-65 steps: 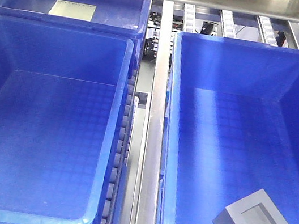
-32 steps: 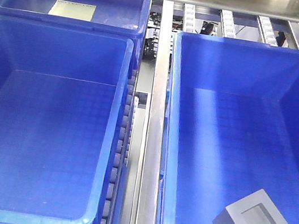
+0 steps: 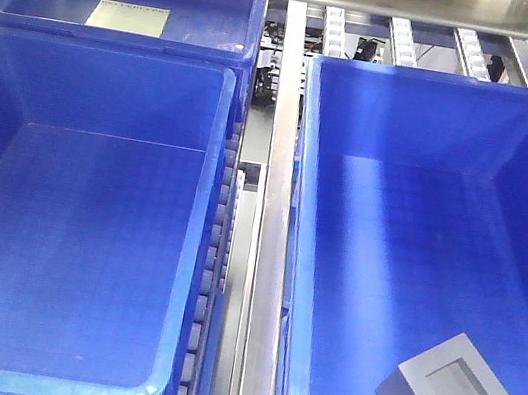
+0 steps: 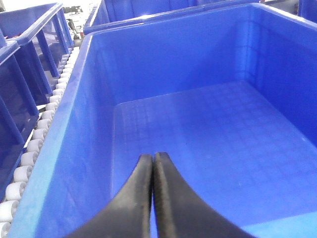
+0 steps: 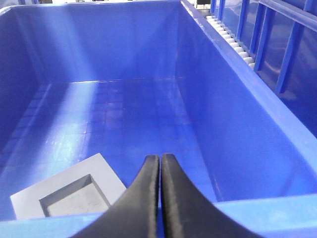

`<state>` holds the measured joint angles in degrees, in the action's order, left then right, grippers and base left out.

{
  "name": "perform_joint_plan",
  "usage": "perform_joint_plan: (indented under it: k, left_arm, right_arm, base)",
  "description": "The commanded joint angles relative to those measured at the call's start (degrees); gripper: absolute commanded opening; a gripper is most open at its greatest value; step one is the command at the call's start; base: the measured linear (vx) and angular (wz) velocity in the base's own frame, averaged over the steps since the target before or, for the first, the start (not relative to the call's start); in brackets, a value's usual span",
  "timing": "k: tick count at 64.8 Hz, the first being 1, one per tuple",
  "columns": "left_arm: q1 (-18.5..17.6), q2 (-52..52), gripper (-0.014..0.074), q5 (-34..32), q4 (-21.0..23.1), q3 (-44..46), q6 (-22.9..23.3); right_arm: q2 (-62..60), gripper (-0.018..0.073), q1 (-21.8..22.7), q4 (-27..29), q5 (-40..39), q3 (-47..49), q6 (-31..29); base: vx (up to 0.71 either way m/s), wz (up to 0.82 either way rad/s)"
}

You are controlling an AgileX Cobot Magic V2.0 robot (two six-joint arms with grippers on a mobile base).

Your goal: Sort gray base to blue bin

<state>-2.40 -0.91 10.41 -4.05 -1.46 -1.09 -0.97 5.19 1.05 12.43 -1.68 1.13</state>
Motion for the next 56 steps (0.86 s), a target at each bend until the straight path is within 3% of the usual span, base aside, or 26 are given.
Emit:
perform_joint_plan:
  k: [1, 56]
  left_arm:
    - [0.1, -0.5, -0.0007, -4.4, 0.1, 1.2, 0.1]
    - [0.1, -0.5, -0.0007, -4.4, 0.1, 1.2, 0.1]
  right_arm:
    - [-0.1, -0.0005, 0.0, -0.4, -4.0, 0.0, -0.4]
    - [-0.1, -0.0005, 0.0, -0.4, -4.0, 0.0, -0.4]
  base:
    - [0.00, 0.00]
    - [0.00, 0.00]
